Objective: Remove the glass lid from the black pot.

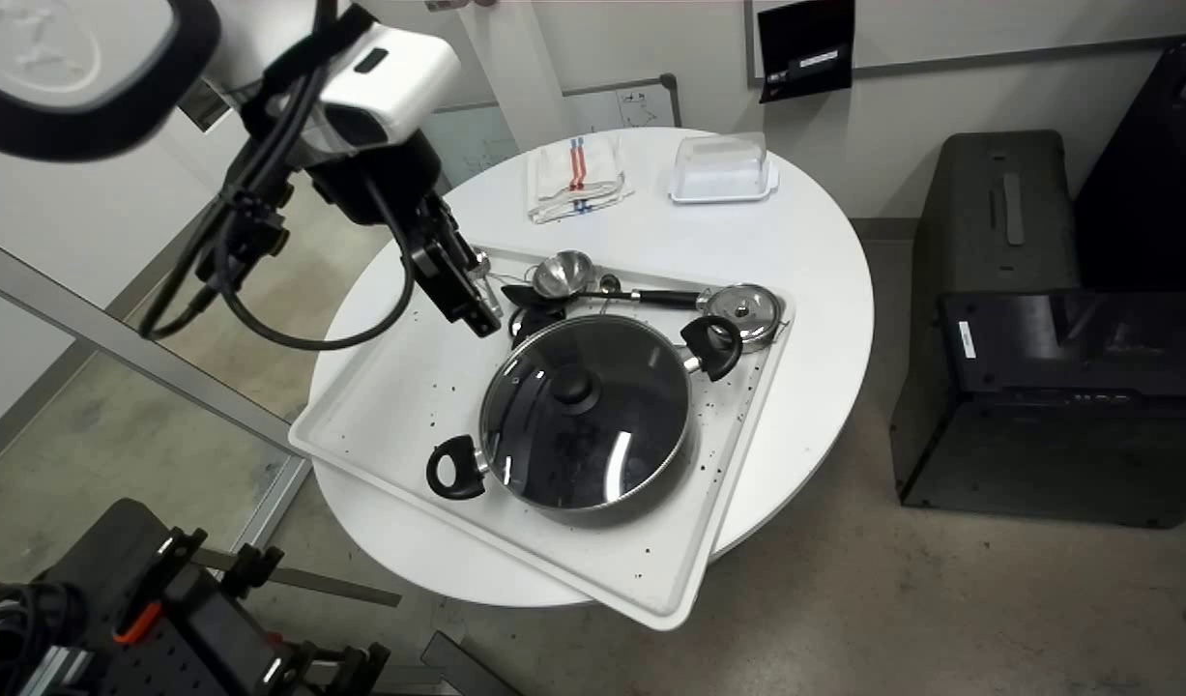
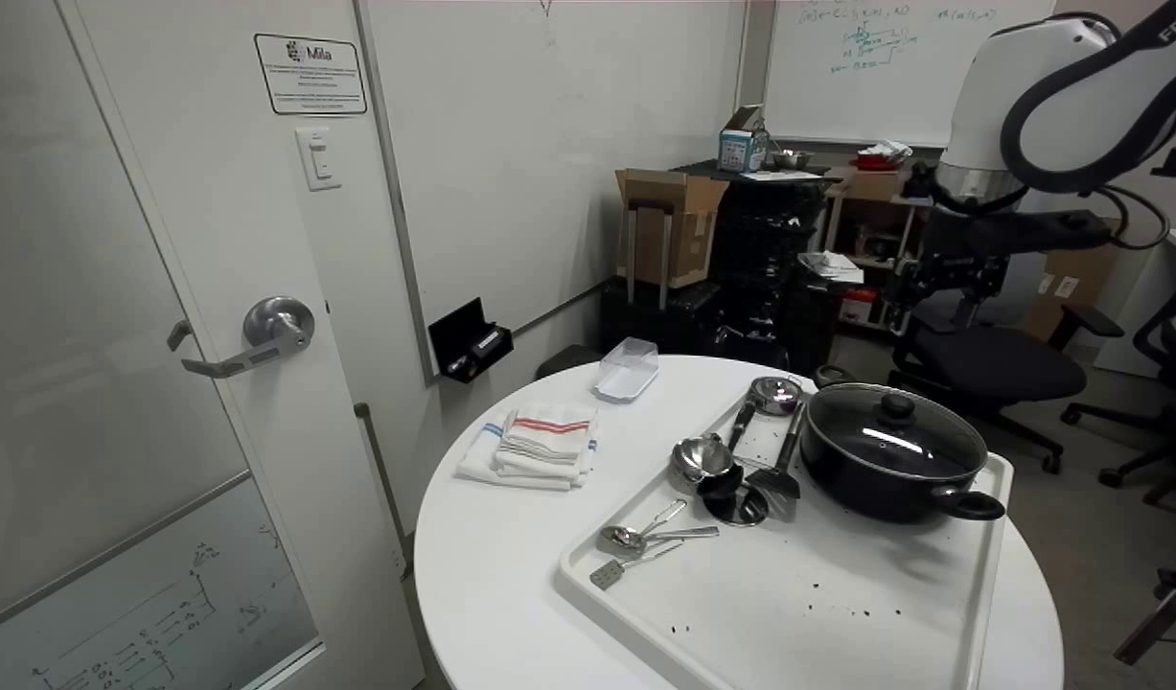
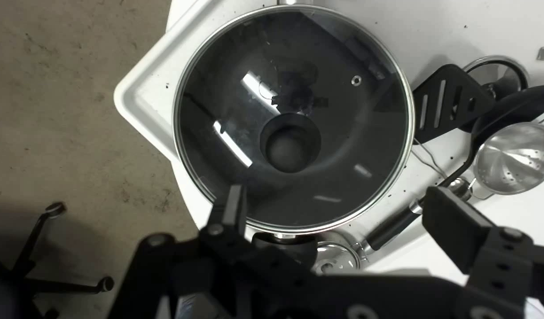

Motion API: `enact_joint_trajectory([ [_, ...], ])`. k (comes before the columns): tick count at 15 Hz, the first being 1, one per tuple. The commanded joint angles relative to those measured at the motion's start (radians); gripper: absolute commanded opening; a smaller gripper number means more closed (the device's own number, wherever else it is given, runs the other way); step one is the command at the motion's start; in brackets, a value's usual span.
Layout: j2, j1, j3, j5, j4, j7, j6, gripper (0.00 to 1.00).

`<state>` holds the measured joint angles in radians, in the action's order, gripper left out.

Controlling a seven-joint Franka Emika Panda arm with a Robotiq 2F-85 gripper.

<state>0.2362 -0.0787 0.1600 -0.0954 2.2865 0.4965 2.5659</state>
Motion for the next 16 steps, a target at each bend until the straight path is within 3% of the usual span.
enact_joint_trajectory([
  [1, 0.097, 0.011, 0.035, -0.010, -0.044, 0.005, 0.068, 1.00],
  [16, 0.362, 0.047, 0.078, 0.041, -0.194, -0.004, 0.099, 1.00],
])
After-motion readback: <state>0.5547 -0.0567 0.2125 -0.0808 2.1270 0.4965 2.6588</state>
